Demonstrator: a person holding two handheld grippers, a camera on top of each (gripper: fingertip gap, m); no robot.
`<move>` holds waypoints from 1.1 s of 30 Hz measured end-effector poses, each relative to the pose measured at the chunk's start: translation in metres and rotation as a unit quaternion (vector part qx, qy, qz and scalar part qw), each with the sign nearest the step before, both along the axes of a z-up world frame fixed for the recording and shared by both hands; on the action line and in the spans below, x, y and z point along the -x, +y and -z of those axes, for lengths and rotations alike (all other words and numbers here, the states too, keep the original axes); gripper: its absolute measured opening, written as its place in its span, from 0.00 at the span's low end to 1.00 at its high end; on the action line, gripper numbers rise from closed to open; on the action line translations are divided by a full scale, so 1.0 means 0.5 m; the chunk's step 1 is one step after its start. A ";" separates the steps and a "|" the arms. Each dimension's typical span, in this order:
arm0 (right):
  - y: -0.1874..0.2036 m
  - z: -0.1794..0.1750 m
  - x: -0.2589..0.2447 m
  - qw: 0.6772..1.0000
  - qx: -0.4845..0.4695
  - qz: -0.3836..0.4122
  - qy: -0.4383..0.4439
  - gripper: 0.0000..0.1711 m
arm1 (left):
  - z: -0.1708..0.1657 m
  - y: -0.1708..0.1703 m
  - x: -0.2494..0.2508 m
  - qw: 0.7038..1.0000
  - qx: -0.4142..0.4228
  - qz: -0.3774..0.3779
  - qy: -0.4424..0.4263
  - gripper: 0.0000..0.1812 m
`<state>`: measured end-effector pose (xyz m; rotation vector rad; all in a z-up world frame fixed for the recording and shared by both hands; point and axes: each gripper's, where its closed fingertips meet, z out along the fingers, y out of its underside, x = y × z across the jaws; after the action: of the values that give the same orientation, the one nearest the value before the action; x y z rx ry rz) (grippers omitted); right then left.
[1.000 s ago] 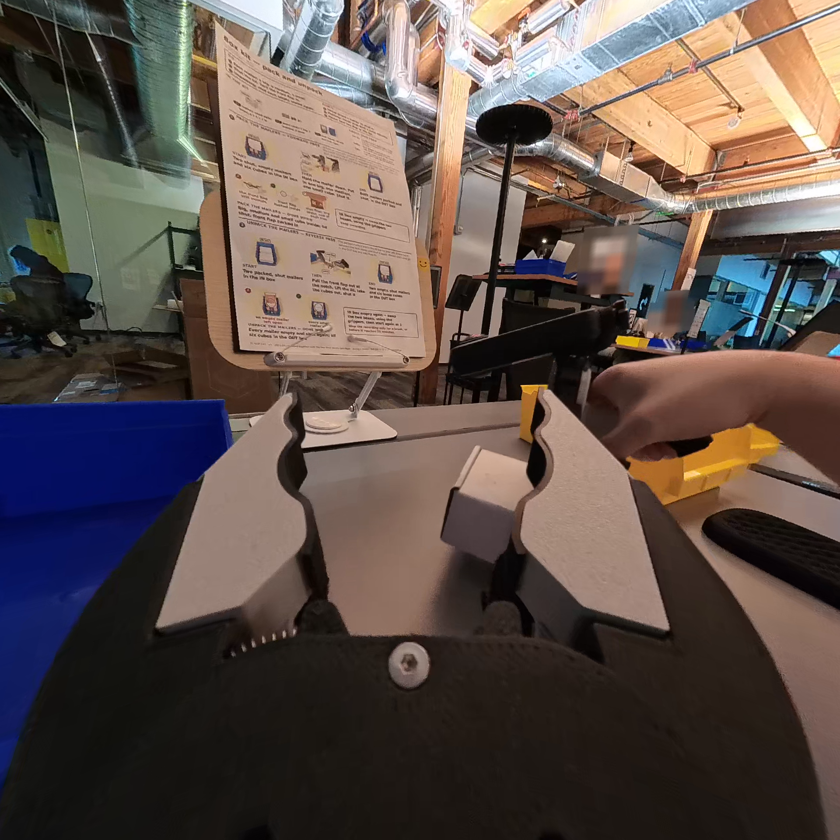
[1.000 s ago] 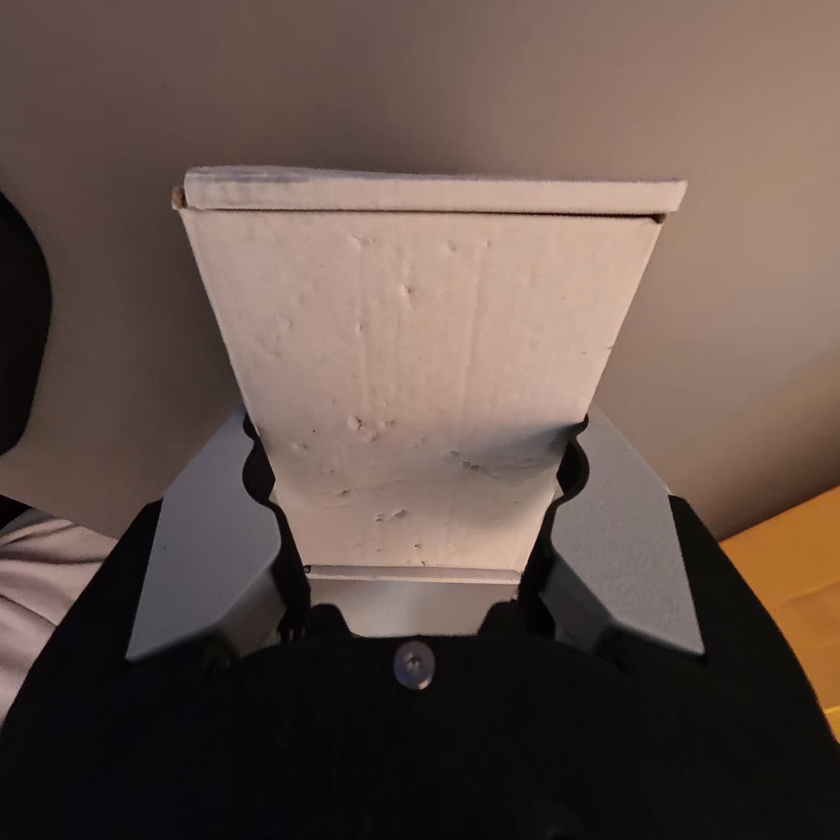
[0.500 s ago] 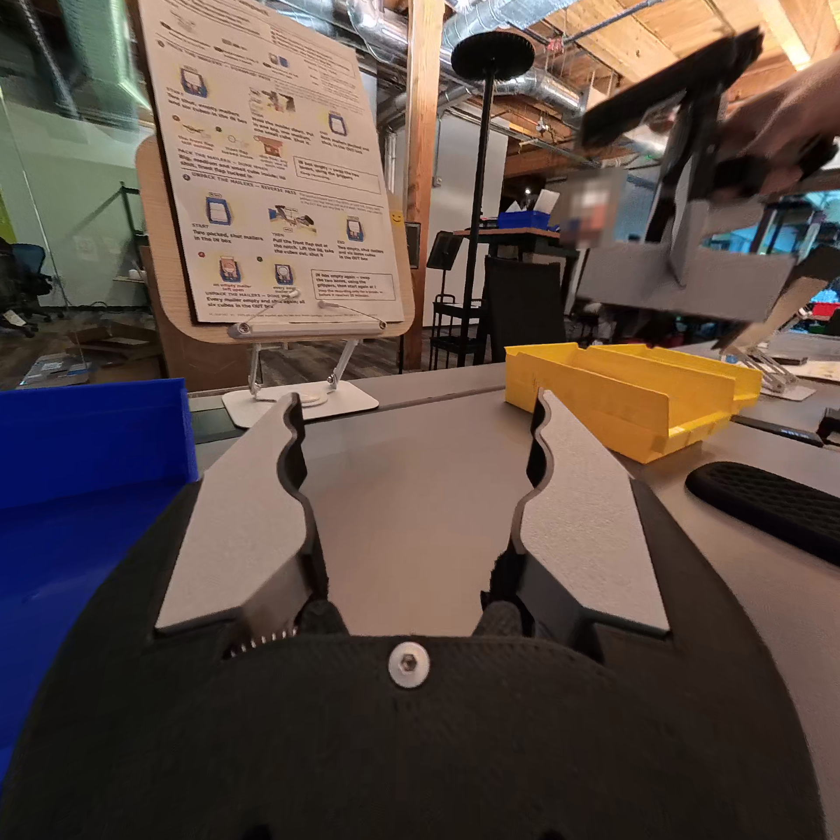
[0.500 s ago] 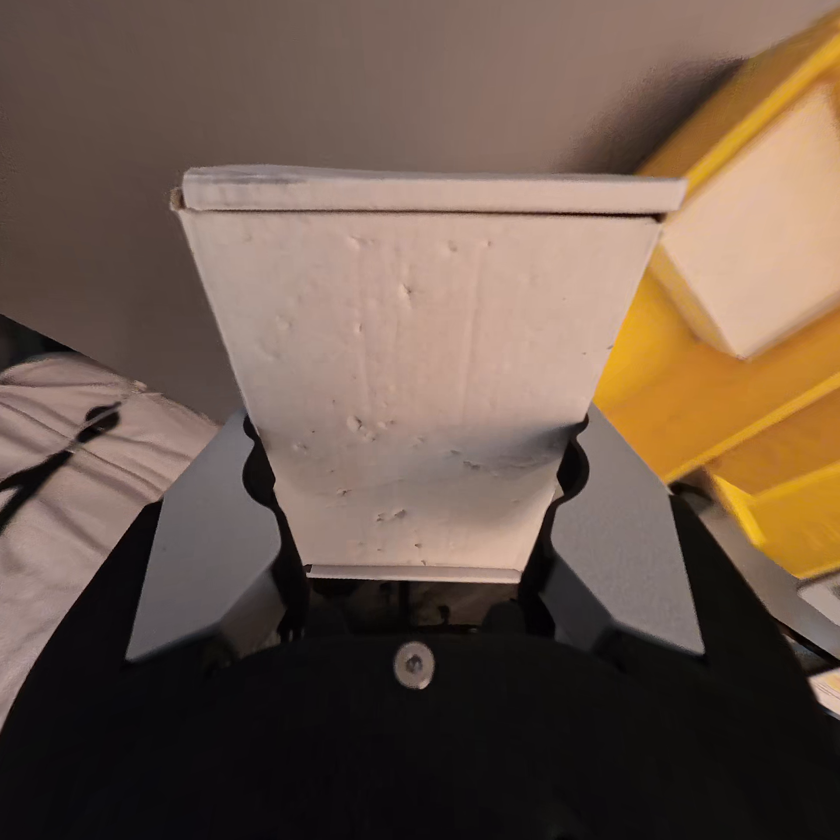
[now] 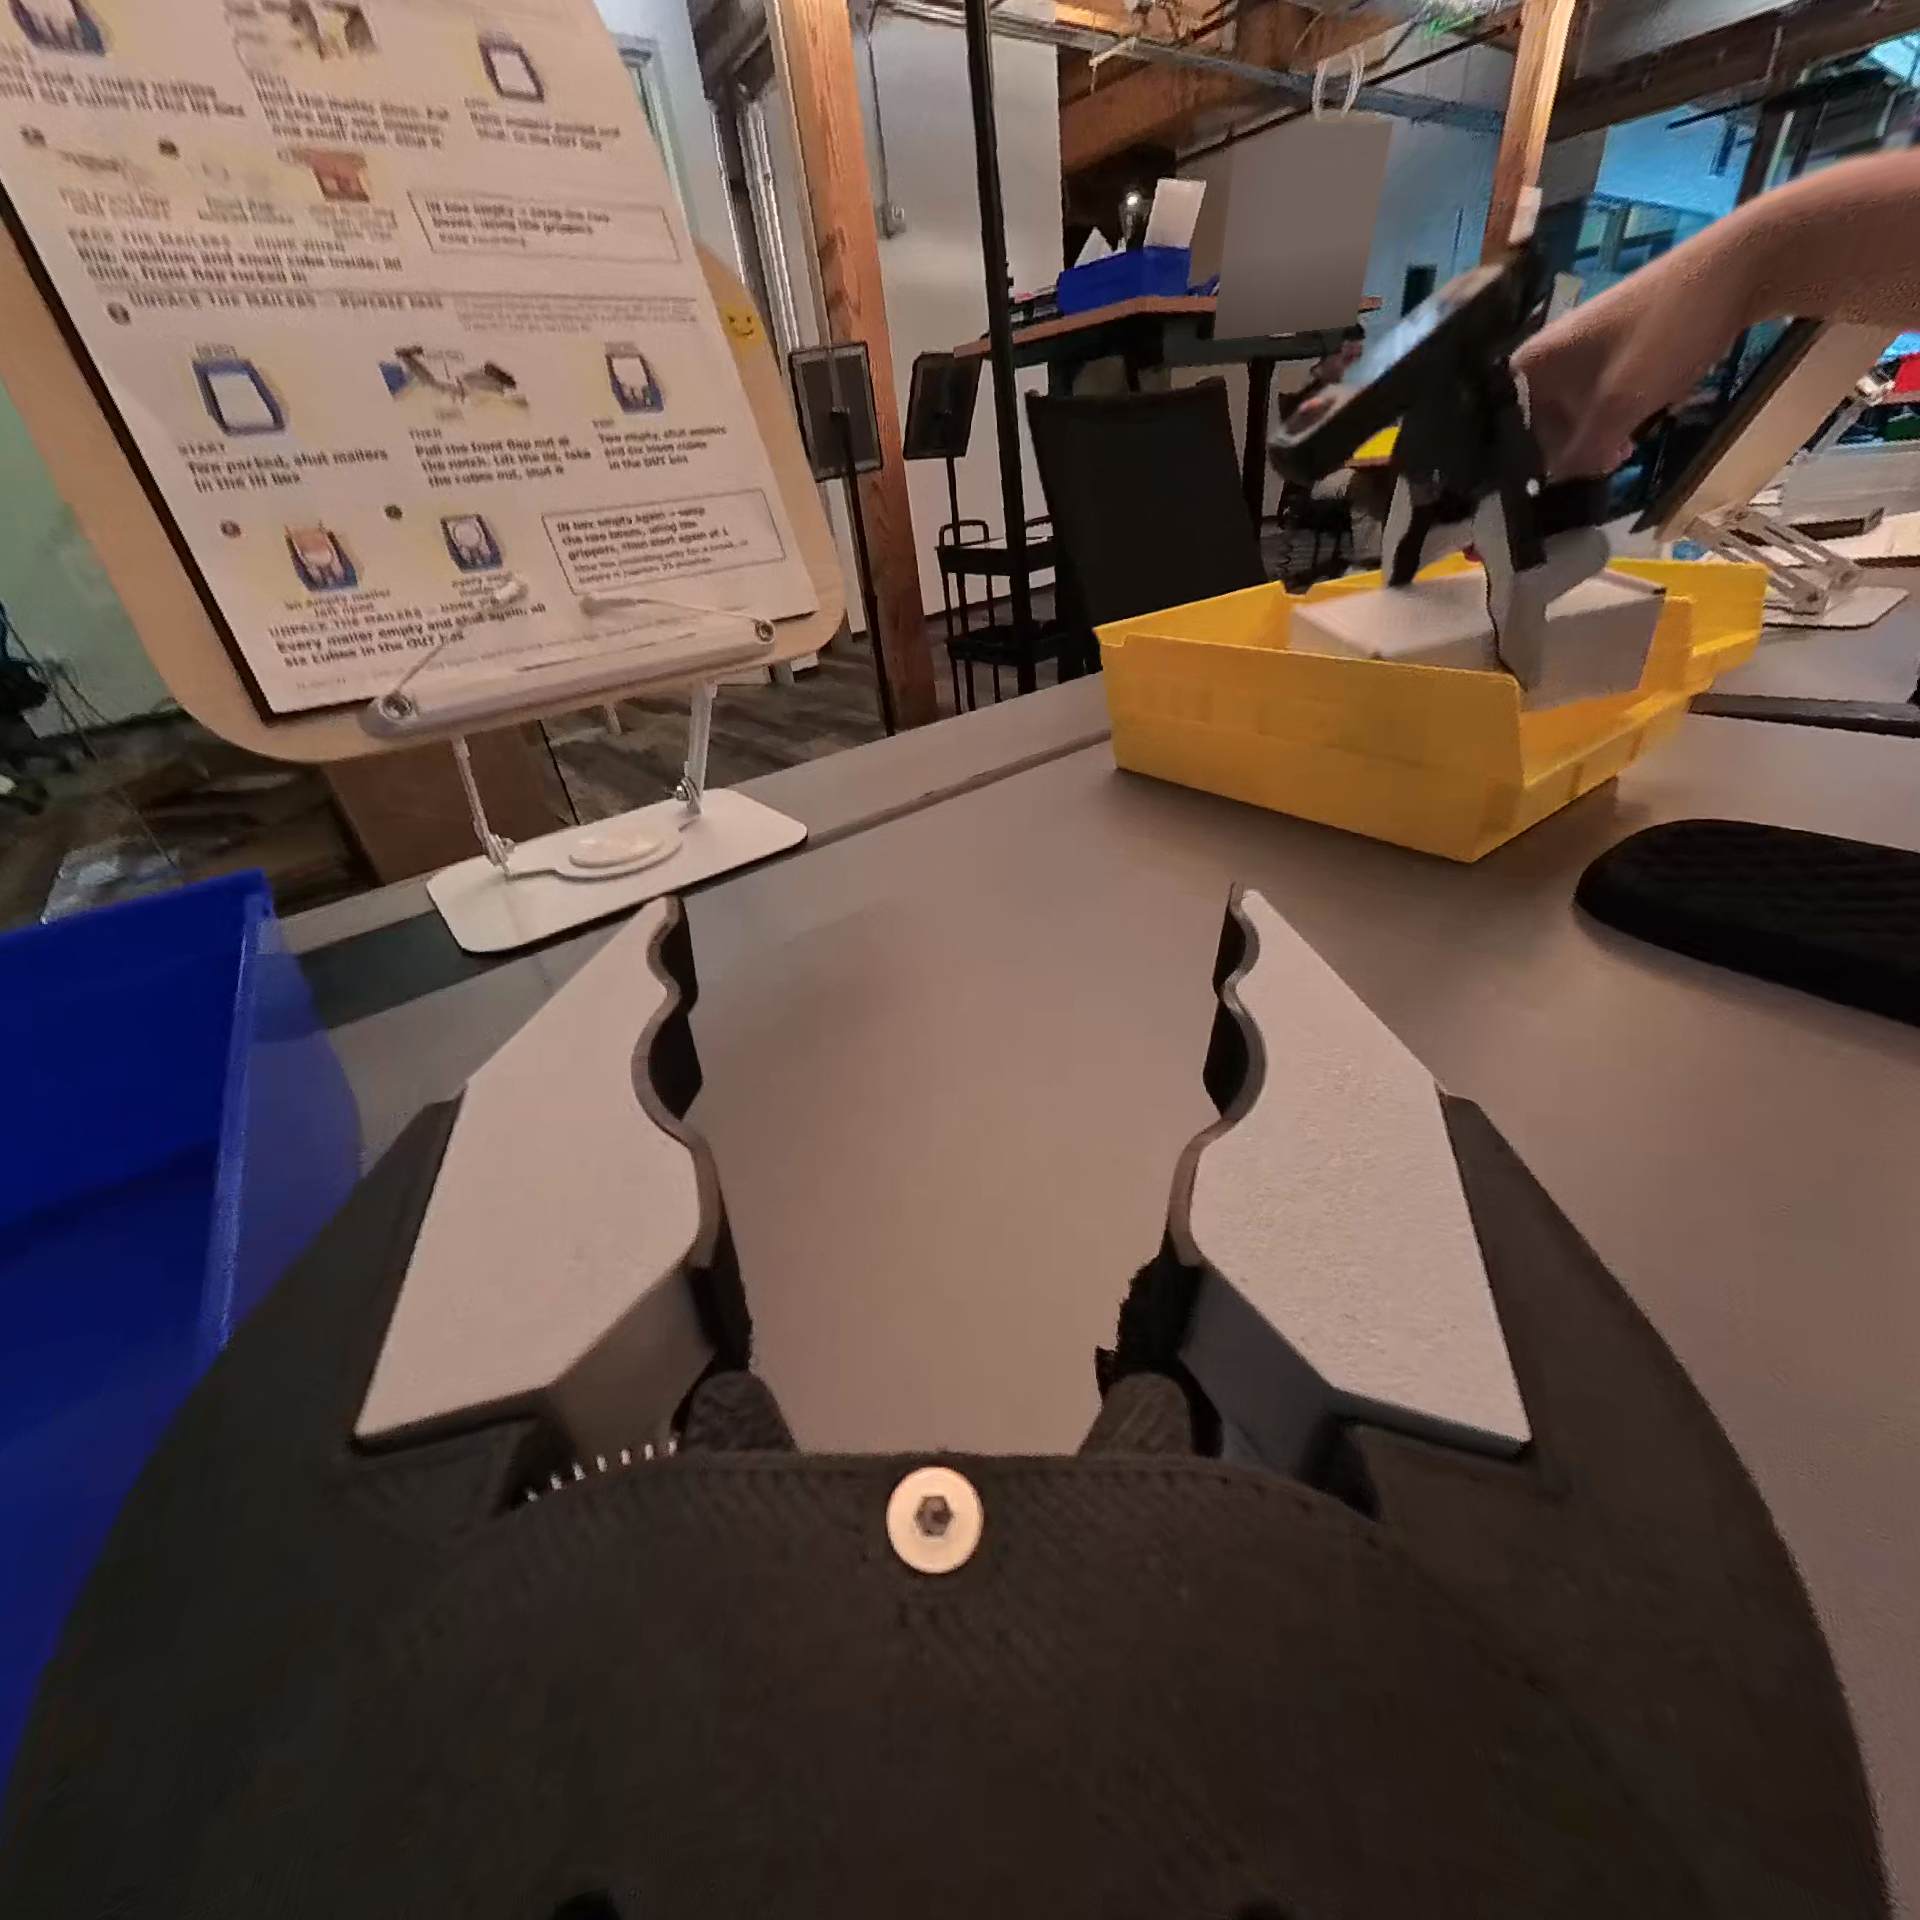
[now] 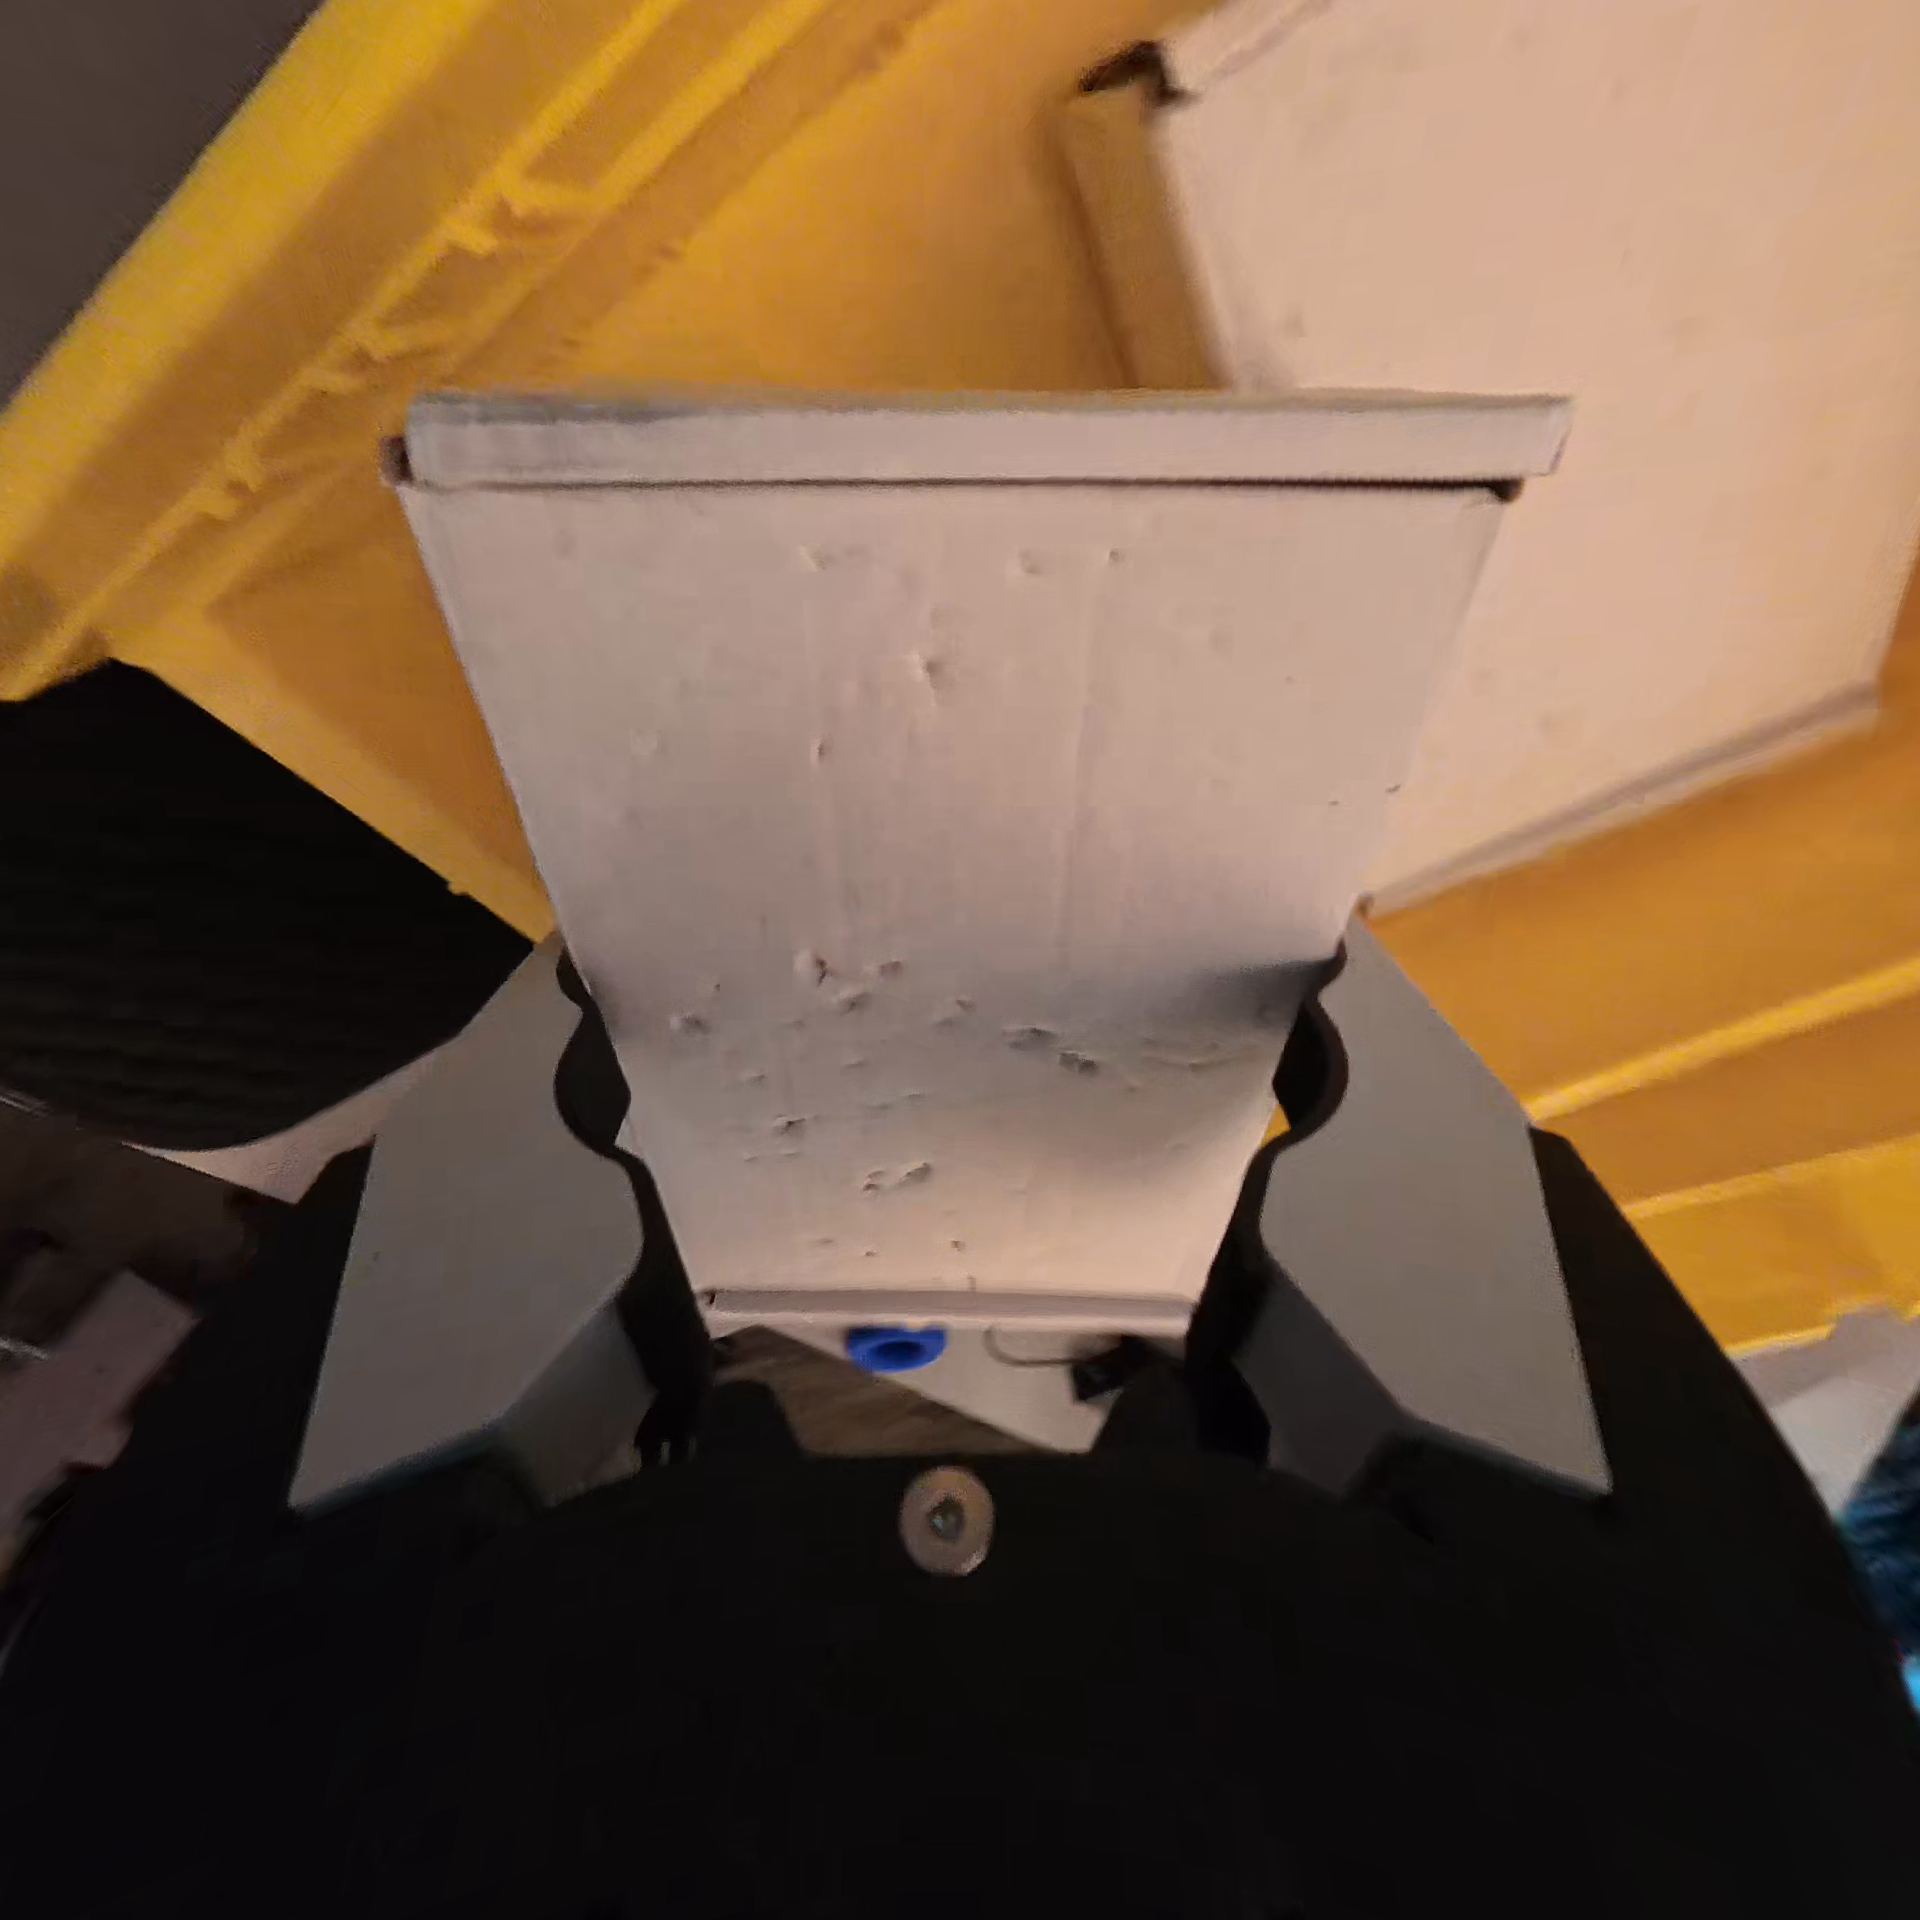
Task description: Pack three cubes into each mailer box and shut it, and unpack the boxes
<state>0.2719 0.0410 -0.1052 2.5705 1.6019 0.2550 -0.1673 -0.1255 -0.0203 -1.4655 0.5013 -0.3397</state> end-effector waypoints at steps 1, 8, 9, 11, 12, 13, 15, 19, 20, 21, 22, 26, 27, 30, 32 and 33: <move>0.000 0.012 0.002 1.000 0.004 -0.027 -0.004 0.75 | 0.002 0.003 0.002 1.000 0.005 0.000 -0.005 0.55; 0.012 0.021 0.013 0.988 -0.004 -0.154 0.000 0.75 | 0.010 0.015 0.015 1.000 0.016 -0.007 -0.015 0.54; 0.006 0.024 0.013 0.986 0.003 -0.169 -0.003 0.75 | 0.011 0.016 0.015 1.000 0.015 -0.008 -0.011 0.54; -0.003 0.038 0.010 0.980 0.021 -0.198 -0.011 0.75 | 0.012 0.017 0.012 1.000 0.012 -0.008 -0.003 0.54; -0.001 0.046 0.007 0.976 0.022 -0.214 -0.021 0.75 | 0.013 0.018 0.011 1.000 0.011 -0.009 0.001 0.54; 0.004 0.055 0.003 0.973 0.021 -0.229 -0.035 0.75 | 0.014 0.019 0.010 1.000 0.011 -0.009 0.004 0.54; 0.015 0.071 -0.003 0.965 0.015 -0.256 -0.058 0.76 | 0.016 0.019 0.008 1.000 0.010 -0.010 0.010 0.54; 0.023 0.091 -0.001 0.960 0.004 -0.274 -0.061 0.76 | 0.016 0.018 0.010 1.000 0.007 -0.014 0.015 0.54; 0.024 0.091 -0.006 0.961 0.000 -0.269 -0.066 0.76 | 0.015 0.018 0.011 1.000 0.007 -0.015 0.014 0.54; 0.027 0.091 -0.014 0.962 -0.003 -0.263 -0.076 0.75 | 0.013 0.019 0.014 1.000 0.005 -0.018 0.012 0.54; 0.031 0.089 -0.021 0.962 -0.011 -0.259 -0.085 0.74 | 0.011 0.019 0.015 1.000 0.003 -0.020 0.010 0.54; 0.049 0.076 -0.035 0.961 -0.062 -0.255 -0.093 0.72 | 0.013 0.020 0.016 1.000 0.007 -0.021 0.010 0.56; 0.053 0.068 -0.036 0.960 -0.084 -0.250 -0.091 0.72 | 0.013 0.020 0.016 1.000 0.007 -0.023 0.014 0.56; 0.055 0.037 -0.041 0.962 -0.150 -0.220 -0.061 0.71 | 0.002 0.019 0.028 0.999 -0.002 -0.038 0.016 0.56; 0.060 0.009 -0.053 0.963 -0.200 -0.179 -0.027 0.71 | -0.023 0.013 0.041 0.999 -0.001 -0.047 -0.012 0.56; 0.063 -0.004 -0.062 0.964 -0.223 -0.143 -0.001 0.71 | -0.040 0.009 0.053 0.998 0.001 -0.057 -0.023 0.56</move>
<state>0.3030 0.0724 -0.1030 2.6150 2.1229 0.7168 -0.1939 -0.1210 -0.0001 -1.4776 0.3796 -0.2831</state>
